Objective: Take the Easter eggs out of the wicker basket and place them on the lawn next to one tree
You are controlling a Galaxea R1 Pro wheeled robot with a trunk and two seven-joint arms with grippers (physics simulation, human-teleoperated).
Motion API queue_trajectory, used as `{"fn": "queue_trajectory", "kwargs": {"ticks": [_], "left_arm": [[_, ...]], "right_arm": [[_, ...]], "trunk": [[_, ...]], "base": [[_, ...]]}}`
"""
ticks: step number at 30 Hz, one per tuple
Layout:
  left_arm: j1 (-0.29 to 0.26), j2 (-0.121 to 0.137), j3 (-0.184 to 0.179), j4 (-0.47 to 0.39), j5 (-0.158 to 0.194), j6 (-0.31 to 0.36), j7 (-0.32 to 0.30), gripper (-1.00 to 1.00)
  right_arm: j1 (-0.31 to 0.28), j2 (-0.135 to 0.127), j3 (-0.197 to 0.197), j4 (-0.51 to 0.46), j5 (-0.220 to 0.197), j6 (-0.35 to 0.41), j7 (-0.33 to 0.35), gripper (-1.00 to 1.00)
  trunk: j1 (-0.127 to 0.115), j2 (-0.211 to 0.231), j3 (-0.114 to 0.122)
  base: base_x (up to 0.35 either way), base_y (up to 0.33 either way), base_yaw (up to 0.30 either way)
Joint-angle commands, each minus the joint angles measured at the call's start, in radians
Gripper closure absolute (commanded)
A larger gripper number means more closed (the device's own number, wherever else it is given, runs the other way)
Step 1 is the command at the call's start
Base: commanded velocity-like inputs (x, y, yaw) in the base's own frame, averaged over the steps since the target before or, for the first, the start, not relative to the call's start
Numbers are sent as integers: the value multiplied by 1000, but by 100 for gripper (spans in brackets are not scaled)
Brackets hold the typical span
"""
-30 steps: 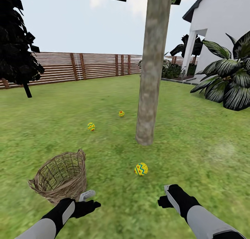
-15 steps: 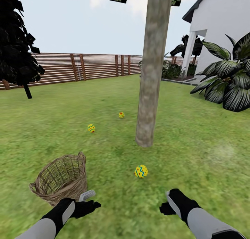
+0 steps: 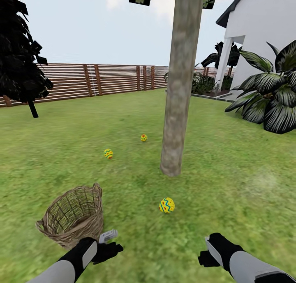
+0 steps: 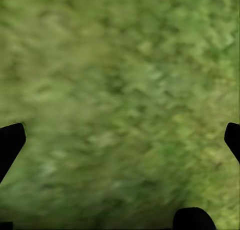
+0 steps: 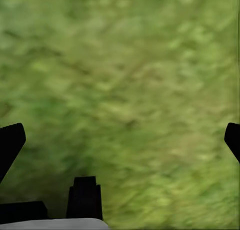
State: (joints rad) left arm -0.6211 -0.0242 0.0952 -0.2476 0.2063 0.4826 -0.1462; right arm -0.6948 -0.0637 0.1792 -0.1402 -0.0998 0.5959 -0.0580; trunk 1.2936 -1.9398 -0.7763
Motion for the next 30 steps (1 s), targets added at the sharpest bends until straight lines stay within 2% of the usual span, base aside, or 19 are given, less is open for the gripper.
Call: {"fn": "queue_trajectory", "kwargs": {"ticks": [1,6,18,20,24,26,30], "left_arm": [[0,-2,9,5,0,0,4,-100],[0,-7,10,52,-2,-12,9,-100],[0,-4,11,59,0,-13,9,-100],[0,0,11,88,-2,-21,9,-100],[0,10,10,149,-3,-91,9,-100],[0,11,9,186,-3,-106,9,-100],[0,19,11,256,-2,-112,7,-100]], "right_arm": [[0,-2,7,3,-11,-5,-6,-100],[0,-7,6,16,-12,-21,-4,-100],[0,-9,8,22,-3,-25,-5,-100],[0,-8,8,34,-1,-25,-5,-100],[0,-7,8,58,0,-25,-4,-100],[0,-8,8,72,0,-28,-4,-100],[0,-10,10,106,1,-97,14,-100]], "trunk": [[-4,7,2],[-23,42,18],[-69,126,56],[-77,140,62],[-92,168,74],[-100,182,81],[-115,210,93]], "base": [[0,0,0],[0,0,0],[0,0,0],[0,0,0],[0,0,0],[0,0,0],[0,0,0]]}}
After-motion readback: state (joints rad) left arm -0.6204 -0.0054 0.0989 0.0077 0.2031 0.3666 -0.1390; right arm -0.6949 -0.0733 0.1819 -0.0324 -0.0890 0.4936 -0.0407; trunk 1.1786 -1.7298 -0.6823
